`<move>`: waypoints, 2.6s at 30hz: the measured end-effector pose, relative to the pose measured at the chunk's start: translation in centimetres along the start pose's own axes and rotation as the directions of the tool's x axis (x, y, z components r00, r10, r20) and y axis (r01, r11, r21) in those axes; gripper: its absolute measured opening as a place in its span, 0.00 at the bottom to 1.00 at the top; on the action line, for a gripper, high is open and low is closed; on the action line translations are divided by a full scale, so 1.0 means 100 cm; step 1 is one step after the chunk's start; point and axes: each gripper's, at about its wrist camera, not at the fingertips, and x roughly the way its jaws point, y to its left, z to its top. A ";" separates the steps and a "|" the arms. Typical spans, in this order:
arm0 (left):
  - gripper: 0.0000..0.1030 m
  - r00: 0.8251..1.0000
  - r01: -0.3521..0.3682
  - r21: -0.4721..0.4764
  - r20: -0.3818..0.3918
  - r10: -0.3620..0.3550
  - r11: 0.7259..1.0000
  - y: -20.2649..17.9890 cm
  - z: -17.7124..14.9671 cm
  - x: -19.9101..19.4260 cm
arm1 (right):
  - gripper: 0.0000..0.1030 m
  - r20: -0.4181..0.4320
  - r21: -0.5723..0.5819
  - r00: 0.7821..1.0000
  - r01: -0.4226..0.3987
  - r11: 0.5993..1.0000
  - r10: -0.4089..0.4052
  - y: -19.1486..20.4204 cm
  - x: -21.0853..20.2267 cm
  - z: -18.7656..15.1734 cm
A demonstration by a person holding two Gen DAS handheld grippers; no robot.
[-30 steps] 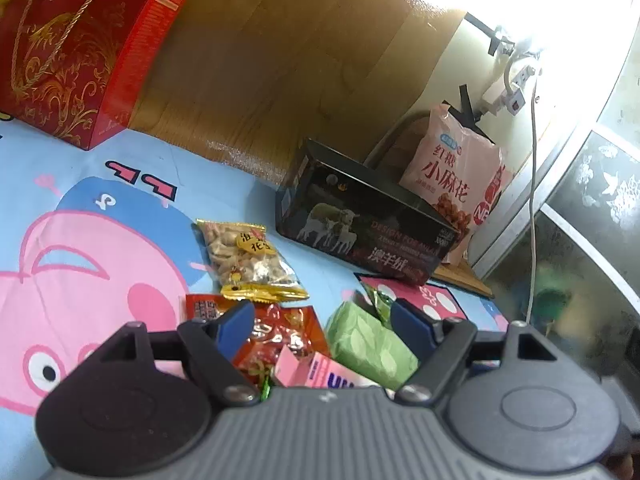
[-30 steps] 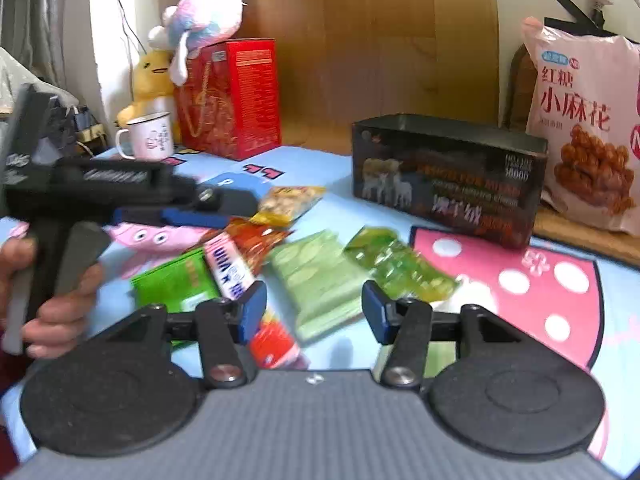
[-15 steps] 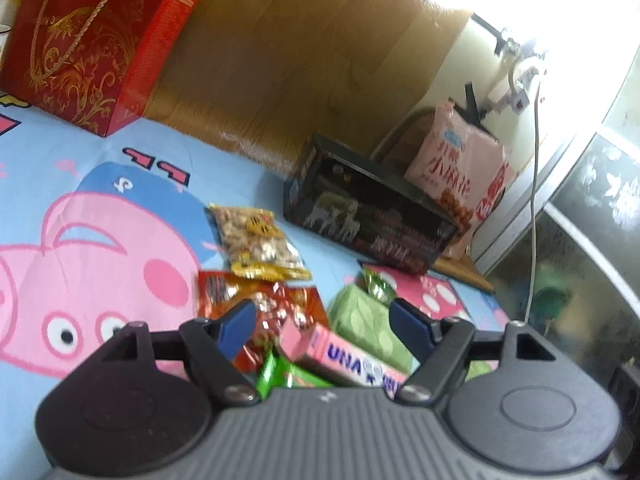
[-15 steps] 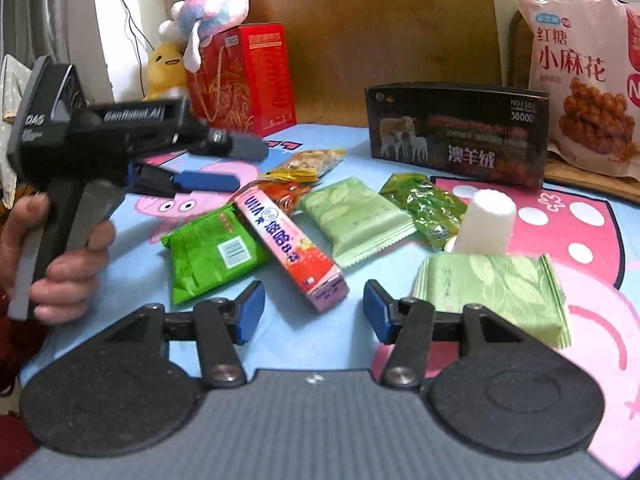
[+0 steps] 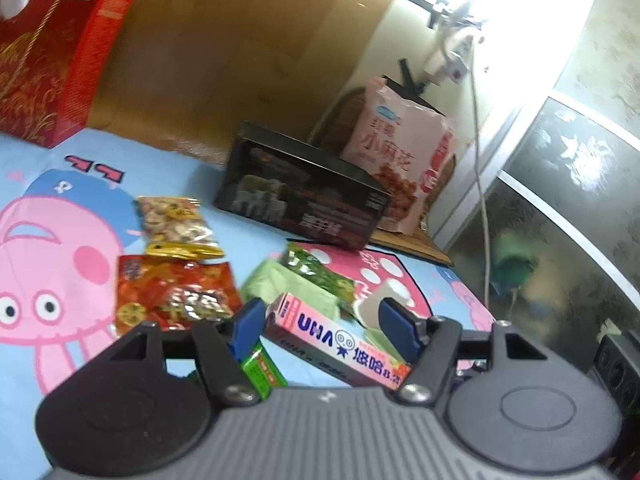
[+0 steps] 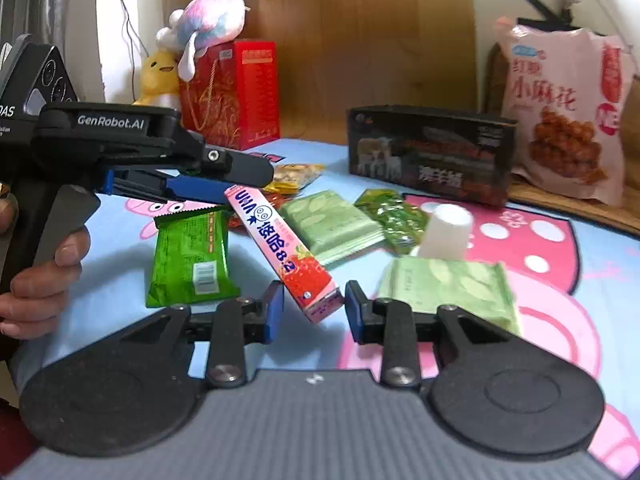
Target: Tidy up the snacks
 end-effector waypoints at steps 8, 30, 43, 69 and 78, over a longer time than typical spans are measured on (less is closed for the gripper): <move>0.62 1.000 0.014 -0.014 -0.017 -0.014 1.000 -0.004 -0.003 0.003 | 0.35 0.036 0.026 0.999 0.031 0.999 -0.032 -0.007 -0.013 0.000; 0.62 0.999 -0.001 0.037 0.050 0.000 0.999 -0.014 0.109 0.070 | 0.35 0.192 0.083 0.979 0.053 0.995 -0.068 -0.069 0.023 0.077; 0.64 1.000 -0.029 -0.003 0.002 0.029 1.000 0.010 0.167 0.160 | 0.36 0.174 0.142 0.981 0.060 0.988 -0.085 -0.142 0.096 0.130; 0.67 0.995 0.032 -0.089 -0.086 -0.040 0.995 0.040 0.043 0.043 | 0.40 -0.022 0.406 0.999 -0.023 0.914 0.035 -0.142 0.011 0.000; 0.67 0.990 0.046 -0.099 -0.130 -0.059 0.994 0.029 -0.001 0.022 | 0.42 -0.018 0.354 0.977 -0.192 0.915 0.212 -0.055 0.015 -0.002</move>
